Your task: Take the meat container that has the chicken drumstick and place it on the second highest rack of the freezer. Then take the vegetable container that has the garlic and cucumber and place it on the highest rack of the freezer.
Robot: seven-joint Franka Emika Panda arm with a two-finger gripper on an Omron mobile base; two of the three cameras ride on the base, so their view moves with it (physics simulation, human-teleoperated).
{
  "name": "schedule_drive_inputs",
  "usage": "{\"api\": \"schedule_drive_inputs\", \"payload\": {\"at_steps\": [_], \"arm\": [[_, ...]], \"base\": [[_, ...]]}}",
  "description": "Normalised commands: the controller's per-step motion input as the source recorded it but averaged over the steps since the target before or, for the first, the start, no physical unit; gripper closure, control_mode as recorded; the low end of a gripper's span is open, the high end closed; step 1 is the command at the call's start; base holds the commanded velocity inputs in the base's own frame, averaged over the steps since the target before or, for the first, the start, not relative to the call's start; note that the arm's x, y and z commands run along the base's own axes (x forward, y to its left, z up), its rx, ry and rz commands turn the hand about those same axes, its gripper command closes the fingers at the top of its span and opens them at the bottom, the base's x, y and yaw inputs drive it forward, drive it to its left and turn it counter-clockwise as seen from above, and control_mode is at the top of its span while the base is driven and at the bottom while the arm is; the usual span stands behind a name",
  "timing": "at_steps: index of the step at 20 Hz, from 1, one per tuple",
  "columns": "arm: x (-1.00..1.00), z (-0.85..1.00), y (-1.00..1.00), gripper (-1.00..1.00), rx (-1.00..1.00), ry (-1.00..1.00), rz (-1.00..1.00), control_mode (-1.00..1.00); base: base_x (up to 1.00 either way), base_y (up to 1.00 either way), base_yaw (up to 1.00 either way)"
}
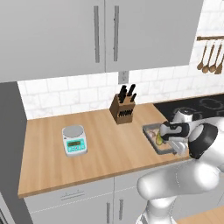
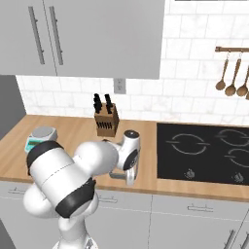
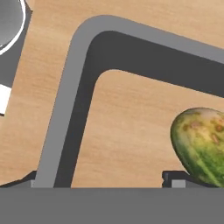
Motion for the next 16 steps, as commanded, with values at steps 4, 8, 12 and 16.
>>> {"api": "schedule_drive_inputs", "payload": {"at_steps": [4, 8, 12, 16], "arm": [[-0.06, -0.35, 0.00, -1.00, 0.00, -0.04, 0.00, -1.00], [-0.06, -0.13, 0.00, -1.00, -0.02, -0.12, 0.00, -1.00], [-0.07, -0.14, 0.00, -1.00, -0.02, -0.15, 0.00, -1.00], [0.00, -0.02, 0.01, -1.00, 0.00, -0.05, 0.00, -1.00]], "base": [[0.00, 0.00, 0.00], [0.00, 0.00, 0.00], [0.00, 0.00, 0.00], [0.00, 0.00, 0.00]]}}
